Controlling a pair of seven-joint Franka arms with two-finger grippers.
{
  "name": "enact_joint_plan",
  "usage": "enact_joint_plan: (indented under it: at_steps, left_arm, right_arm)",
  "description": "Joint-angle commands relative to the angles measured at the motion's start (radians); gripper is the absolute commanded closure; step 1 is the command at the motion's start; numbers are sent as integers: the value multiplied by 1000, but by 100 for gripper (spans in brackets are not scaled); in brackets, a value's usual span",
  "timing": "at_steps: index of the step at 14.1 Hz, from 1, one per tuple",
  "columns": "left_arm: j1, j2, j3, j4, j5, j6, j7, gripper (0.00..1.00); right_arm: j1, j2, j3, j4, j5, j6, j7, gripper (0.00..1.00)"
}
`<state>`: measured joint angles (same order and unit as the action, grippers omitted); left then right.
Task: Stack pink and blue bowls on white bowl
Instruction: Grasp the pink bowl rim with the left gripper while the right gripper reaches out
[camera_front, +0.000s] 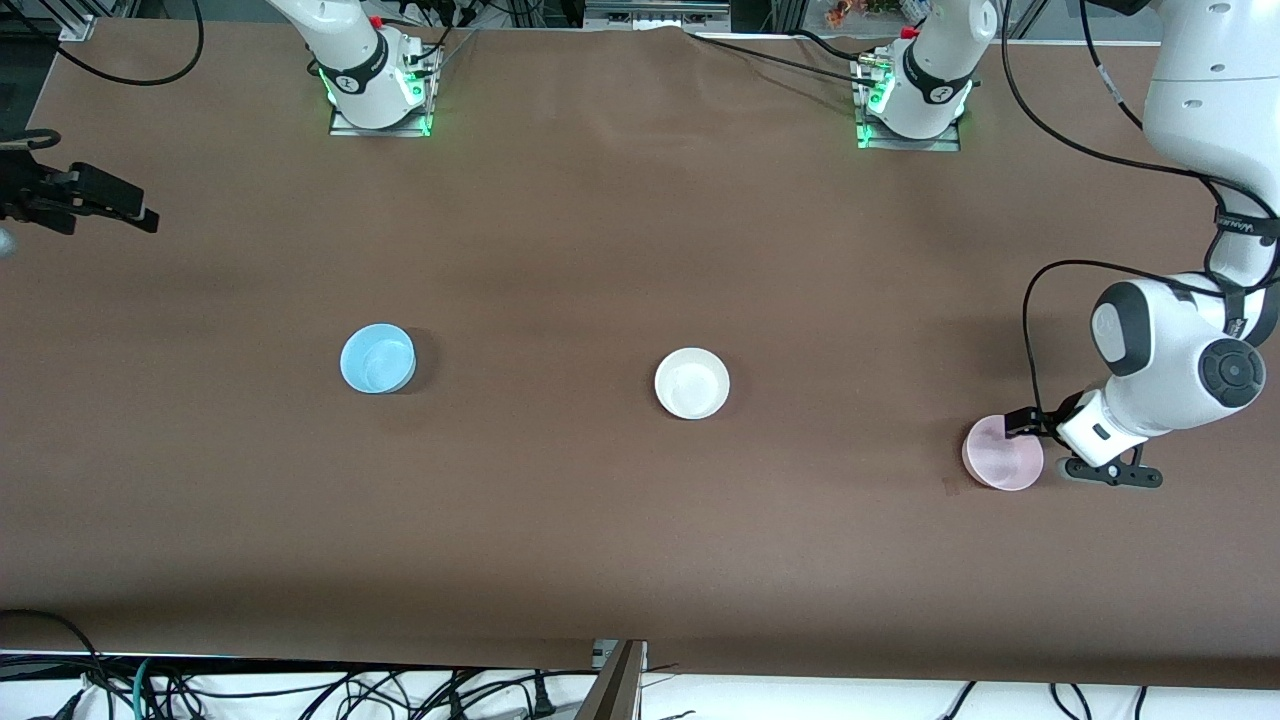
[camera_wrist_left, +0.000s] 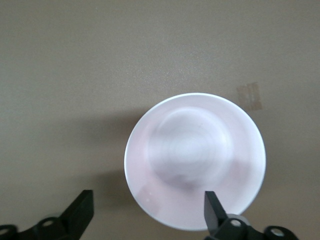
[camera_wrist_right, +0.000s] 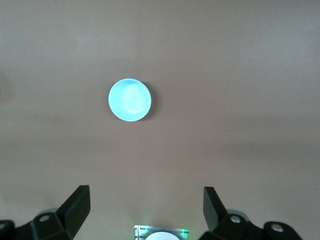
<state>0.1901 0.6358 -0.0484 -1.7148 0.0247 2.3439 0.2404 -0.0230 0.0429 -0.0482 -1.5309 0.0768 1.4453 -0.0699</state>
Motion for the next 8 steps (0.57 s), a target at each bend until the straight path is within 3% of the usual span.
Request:
enact_joint_plan:
  at_steps: [1,4,5,8]
  left_arm:
    - [14,53,-5,40,0,41,25,28]
    - [18,67,-7,41,-3,44,23,87]
    - [18,68,-7,41,-2,44,23,100]
    - [18,71,-5,41,-2,44,23,100]
  right_arm:
    - [8,8,8,15,21,-45,-5,0]
    - [21,9,19,2,-11,-74,-7,0]
    - [28,11,21,-17,-44,-62,-2,0]
    - [43,-15,24,-159,-71,67,-1,0]
